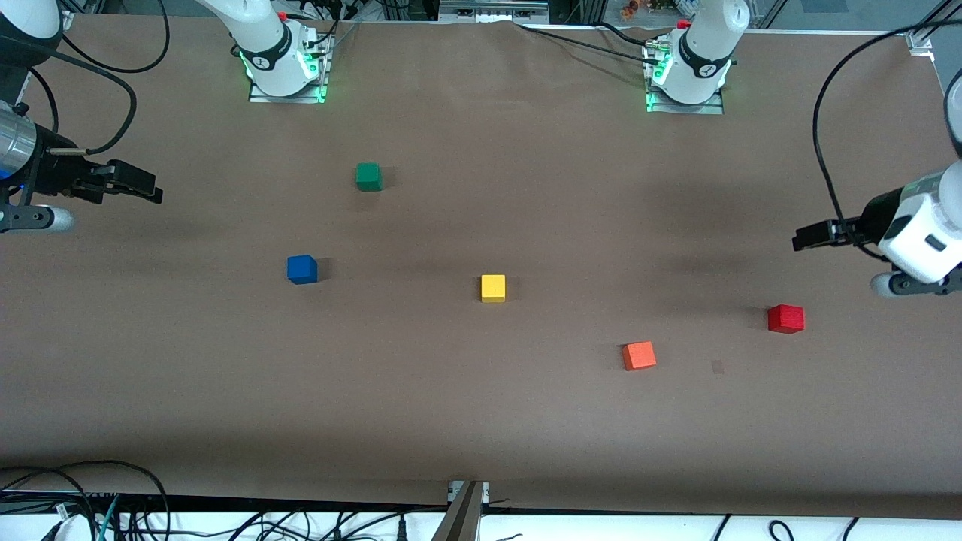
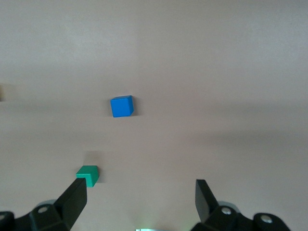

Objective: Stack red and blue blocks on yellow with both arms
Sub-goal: 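Reach the left gripper down to the red cube and grasp it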

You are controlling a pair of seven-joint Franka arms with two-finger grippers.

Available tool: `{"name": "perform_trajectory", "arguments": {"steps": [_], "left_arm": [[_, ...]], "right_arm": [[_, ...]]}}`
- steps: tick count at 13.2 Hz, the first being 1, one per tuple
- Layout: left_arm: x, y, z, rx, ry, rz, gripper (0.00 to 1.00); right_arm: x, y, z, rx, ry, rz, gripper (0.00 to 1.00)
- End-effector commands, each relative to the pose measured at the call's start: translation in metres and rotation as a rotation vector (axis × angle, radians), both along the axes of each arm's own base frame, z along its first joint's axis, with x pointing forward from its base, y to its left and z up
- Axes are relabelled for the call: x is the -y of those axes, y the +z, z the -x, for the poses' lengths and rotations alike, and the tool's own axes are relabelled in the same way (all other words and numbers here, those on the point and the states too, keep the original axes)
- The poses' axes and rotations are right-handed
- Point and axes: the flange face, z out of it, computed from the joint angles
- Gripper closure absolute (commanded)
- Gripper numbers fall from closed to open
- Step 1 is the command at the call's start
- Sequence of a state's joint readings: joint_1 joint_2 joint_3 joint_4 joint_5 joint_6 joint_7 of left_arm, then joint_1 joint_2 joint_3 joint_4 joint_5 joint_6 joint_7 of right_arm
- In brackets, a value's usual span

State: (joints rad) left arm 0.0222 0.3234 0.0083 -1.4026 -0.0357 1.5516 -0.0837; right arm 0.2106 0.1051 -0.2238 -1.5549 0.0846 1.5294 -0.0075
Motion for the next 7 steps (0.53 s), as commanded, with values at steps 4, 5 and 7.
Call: {"name": "perform_trajectory", "arguments": {"steps": [4, 5, 7], "left_arm": [[-0.067, -0.108, -0.046, 0.029, -0.225, 0.003, 0.00], [-0.089, -0.140, -0.052, 0.030, -0.250, 0.006, 0.00], [-0.125, -0.194, -0.051, 0.062, -0.253, 0.013, 0.00]], "right_arm": [[-0.005, -0.018, 0.005, -0.045, 0.005, 0.003, 0.00], [-0.007, -0.022, 0.005, -0.045, 0.008, 0.002, 0.00], [-0.008, -0.024, 0.005, -0.039, 0.008, -0.002, 0.00]]}}
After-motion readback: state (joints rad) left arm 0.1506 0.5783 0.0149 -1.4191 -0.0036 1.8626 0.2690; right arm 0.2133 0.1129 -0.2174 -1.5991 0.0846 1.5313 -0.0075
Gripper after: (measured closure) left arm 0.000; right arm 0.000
